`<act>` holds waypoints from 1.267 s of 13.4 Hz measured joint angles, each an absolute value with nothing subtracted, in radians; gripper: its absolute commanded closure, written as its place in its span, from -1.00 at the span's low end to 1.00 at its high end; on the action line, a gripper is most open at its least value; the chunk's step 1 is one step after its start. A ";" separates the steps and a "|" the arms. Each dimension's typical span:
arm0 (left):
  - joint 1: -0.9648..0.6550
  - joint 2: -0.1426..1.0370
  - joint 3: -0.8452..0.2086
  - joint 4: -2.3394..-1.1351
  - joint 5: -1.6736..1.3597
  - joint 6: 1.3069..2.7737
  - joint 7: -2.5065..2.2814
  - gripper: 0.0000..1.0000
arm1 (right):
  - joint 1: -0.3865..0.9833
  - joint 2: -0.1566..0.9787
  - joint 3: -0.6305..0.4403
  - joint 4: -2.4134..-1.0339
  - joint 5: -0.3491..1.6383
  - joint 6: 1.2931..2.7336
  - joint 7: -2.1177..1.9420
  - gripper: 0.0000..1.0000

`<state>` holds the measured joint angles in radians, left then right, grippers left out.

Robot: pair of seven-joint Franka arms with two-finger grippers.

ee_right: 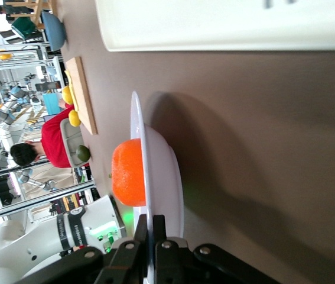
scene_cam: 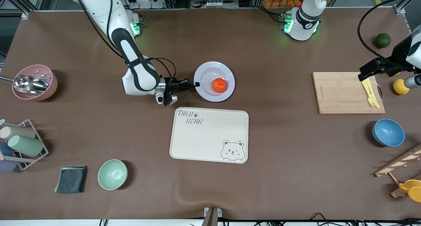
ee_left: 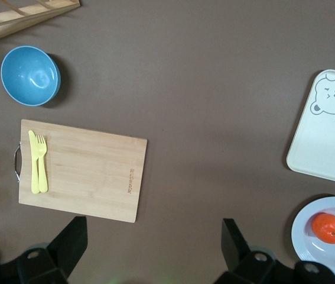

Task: Place orange and plate with both arms
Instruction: 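Slide the white plate onto the bear tray with the right gripper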

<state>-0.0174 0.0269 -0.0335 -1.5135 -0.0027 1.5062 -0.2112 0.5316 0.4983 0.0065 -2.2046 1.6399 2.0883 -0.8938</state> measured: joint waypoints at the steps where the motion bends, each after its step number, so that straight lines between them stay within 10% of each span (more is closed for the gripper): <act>1: -0.017 0.027 -0.033 -1.514 -0.003 1.504 -0.211 -1.00 | 0.532 0.495 0.008 -2.203 1.654 2.073 -0.894 1.00; 17: -0.025 0.028 -0.034 -1.521 -0.003 1.477 -0.210 -1.00 | 0.360 0.494 -0.012 -2.093 1.737 2.007 -0.841 1.00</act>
<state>-0.0249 0.0280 -0.0335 -1.5214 -0.0027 1.4767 -0.2103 0.3598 0.4937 -0.0120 -2.0927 1.7366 2.0070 -0.8409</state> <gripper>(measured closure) 0.000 0.952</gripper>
